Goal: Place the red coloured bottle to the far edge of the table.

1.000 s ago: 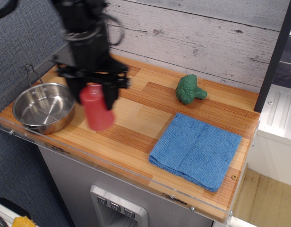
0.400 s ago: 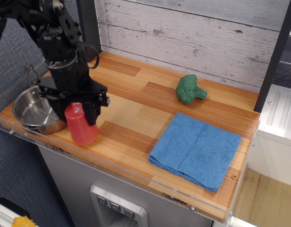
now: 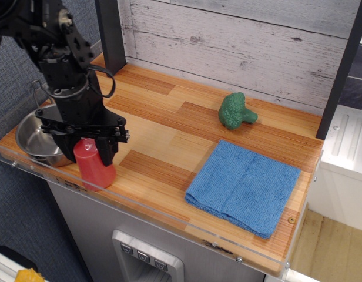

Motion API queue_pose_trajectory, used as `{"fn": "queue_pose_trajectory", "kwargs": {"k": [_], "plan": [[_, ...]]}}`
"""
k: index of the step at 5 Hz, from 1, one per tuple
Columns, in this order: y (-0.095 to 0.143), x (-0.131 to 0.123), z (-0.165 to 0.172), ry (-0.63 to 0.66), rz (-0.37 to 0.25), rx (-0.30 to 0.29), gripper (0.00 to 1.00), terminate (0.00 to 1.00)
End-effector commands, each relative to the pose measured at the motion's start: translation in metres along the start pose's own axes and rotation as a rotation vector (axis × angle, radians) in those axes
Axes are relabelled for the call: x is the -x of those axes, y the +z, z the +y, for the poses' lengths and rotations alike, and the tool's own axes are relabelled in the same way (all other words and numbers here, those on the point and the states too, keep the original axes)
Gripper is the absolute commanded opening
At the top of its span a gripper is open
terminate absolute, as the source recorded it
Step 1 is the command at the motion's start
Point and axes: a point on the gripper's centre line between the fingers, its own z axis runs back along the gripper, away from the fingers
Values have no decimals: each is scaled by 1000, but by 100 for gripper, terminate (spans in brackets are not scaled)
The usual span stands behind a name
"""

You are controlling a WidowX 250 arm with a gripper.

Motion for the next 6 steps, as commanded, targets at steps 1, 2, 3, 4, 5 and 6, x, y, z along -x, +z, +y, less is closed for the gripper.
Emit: {"fn": "queue_pose_trajectory", "kwargs": {"k": [1,2,3,4,5,6], "plan": [[7,1,-1,21,-22,-29,100,0],[10,1,-1,13,-19,-19,100,0],[17,-3,-5,2,-29,-18,100,0],[26,-9,-13,-12,-42,-14,100,0],[40,-23,-23,-14,-51,-13,100,0],[60,-45,-38,-43,-73,5,100,0]]}}
